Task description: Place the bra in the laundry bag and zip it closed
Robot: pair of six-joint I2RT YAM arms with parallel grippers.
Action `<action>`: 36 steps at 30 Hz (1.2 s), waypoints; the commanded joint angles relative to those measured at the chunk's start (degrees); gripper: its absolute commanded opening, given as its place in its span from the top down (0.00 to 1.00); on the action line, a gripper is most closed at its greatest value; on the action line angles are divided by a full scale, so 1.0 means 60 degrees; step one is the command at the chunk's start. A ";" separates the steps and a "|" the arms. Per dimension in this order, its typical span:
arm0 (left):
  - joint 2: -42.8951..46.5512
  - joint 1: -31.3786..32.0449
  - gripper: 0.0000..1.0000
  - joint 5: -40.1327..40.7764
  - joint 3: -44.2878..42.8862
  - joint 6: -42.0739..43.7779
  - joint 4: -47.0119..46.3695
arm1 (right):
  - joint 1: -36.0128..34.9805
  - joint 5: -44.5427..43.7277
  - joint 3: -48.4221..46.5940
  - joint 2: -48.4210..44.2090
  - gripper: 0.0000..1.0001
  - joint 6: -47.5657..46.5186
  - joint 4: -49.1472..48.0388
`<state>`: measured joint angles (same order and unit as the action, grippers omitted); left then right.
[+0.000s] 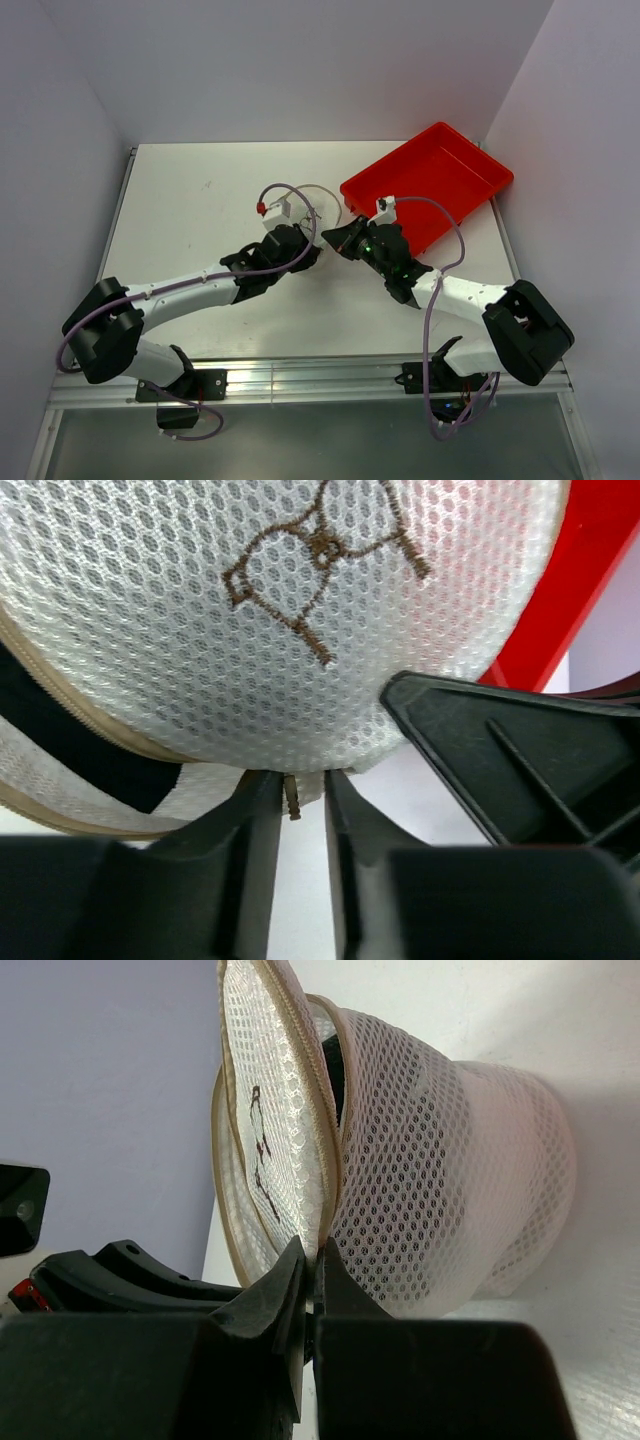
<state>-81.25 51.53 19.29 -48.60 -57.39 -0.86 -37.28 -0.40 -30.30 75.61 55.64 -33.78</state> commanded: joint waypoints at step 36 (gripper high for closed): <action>0.2951 -0.0707 1.00 -0.0357 0.1728 0.1890 -0.0381 | 0.1746 0.3249 -0.6227 0.2823 0.70 -0.3751 0.5541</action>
<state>-64.69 46.98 21.98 -38.92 -46.19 0.58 -25.96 24.88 -62.54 92.03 36.16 -5.08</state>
